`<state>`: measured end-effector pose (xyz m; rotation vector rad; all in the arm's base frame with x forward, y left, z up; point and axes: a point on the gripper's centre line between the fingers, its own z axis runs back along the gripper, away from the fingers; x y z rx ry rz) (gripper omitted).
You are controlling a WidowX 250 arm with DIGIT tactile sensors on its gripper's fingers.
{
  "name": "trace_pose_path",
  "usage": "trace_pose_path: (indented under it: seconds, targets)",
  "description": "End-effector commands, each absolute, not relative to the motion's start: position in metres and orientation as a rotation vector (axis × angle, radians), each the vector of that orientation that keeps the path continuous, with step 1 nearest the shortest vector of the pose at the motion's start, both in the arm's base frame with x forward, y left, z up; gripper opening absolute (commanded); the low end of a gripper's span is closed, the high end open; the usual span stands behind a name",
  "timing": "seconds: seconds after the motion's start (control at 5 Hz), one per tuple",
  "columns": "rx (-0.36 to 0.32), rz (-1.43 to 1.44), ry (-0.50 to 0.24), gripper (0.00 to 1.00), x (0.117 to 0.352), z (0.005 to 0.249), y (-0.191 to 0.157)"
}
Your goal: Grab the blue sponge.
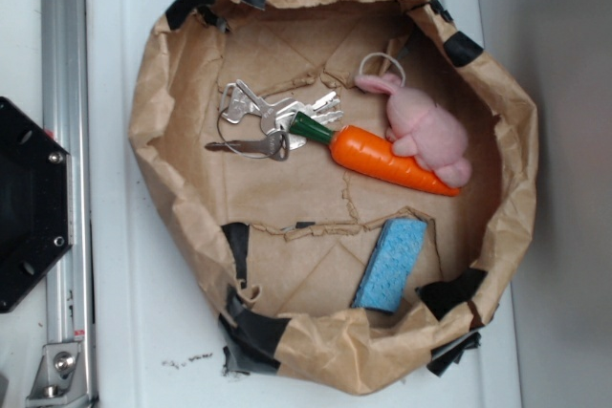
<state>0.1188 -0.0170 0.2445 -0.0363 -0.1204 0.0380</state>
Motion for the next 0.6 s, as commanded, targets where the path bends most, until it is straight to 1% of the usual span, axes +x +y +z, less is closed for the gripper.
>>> trace_pose_path:
  seconds: [0.0, 0.2, 0.4]
  targets:
    - [-0.036, 0.038, -0.12, 1.0, 0.119, 0.244, -0.017]
    - [-0.071, 0.212, -0.189, 1.0, 0.169, 0.208, -0.021]
    - [-0.13, 0.394, -0.216, 1.0, 0.22, 0.181, -0.009]
